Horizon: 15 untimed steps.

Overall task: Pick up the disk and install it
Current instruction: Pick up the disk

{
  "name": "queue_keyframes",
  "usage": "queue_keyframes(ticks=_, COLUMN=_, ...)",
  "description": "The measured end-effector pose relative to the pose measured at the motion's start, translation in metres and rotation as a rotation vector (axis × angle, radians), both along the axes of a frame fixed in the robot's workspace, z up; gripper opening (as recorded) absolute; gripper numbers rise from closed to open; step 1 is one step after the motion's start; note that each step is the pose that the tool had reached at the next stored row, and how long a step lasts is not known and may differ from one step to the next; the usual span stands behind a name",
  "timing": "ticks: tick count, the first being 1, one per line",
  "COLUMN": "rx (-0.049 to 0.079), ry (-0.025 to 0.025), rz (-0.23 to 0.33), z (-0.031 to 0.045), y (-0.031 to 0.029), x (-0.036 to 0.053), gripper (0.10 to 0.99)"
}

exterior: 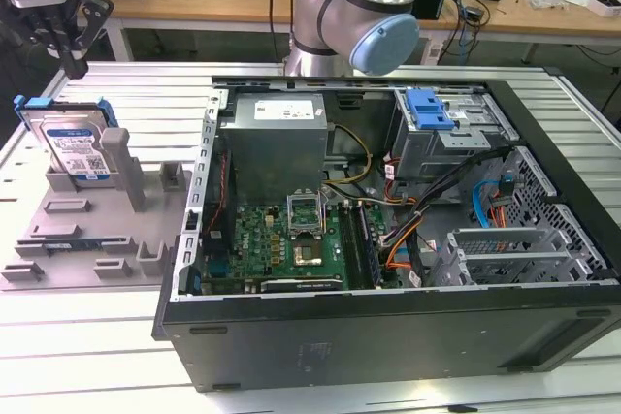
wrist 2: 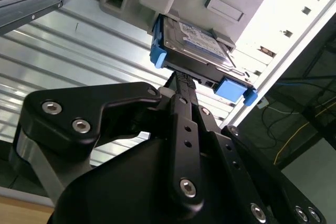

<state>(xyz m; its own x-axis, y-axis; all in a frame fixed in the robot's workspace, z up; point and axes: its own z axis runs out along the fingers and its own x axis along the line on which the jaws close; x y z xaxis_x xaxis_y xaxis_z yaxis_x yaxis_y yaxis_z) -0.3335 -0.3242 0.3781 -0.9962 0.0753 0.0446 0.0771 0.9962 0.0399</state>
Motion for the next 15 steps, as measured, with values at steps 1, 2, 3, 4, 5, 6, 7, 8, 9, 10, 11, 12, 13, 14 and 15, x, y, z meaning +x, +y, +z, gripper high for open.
queue_keyframes(ticks=1, rx=0.0, ry=0.0001, rz=0.0, z=0.0, y=0.0, x=0.0, gripper=0.106)
queue_keyframes(ticks=2, rx=0.0, ry=0.0003, rz=0.0, z=0.0, y=0.0, x=0.0, gripper=0.106)
queue_keyframes(ticks=3, rx=0.0, ry=0.0004, rz=0.0, z=0.0, y=0.0, x=0.0, gripper=0.106)
queue_keyframes(ticks=4, rx=0.0, ry=0.0004, rz=0.0, z=0.0, y=0.0, x=0.0, gripper=0.106)
queue_keyframes(ticks=5, rx=0.0, ry=0.0004, rz=0.004, z=0.0, y=0.0, x=0.0, gripper=0.106)
queue_keyframes(ticks=6, rx=0.0, ry=0.0003, rz=0.028, z=-0.0001, y=0.0, x=0.0, gripper=0.106)
queue_keyframes(ticks=7, rx=0.0, ry=0.0004, rz=0.06, z=0.0, y=-0.0001, x=0.0001, gripper=0.106)
queue_keyframes(ticks=8, rx=0.0, ry=0.0004, rz=0.104, z=0.0, y=0.0, x=0.0, gripper=0.106)
queue_keyframes(ticks=9, rx=0.0, ry=0.0004, rz=0.13, z=0.0, y=0.0, x=0.0, gripper=0.106)
queue_keyframes(ticks=10, rx=0.0, ry=0.0004, rz=0.148, z=0.0, y=0.0, x=0.0, gripper=0.106)
queue_keyframes(ticks=11, rx=0.0, ry=0.0003, rz=0.181, z=0.0, y=0.0, x=0.0, gripper=0.106)
queue_keyframes(ticks=12, rx=0.0, ry=0.0005, rz=0.215, z=0.0, y=0.0, x=0.0, gripper=0.106)
queue_keyframes(ticks=13, rx=0.0, ry=0.0004, rz=0.254, z=-0.0001, y=0.0, x=0.0, gripper=0.106)
queue_keyframes(ticks=14, rx=0.0, ry=0.0004, rz=0.285, z=-0.0001, y=0.0, x=0.0, gripper=0.106)
queue_keyframes(ticks=15, rx=0.0, ry=0.0004, rz=0.322, z=-0.0002, y=0.0, x=0.0, gripper=0.106)
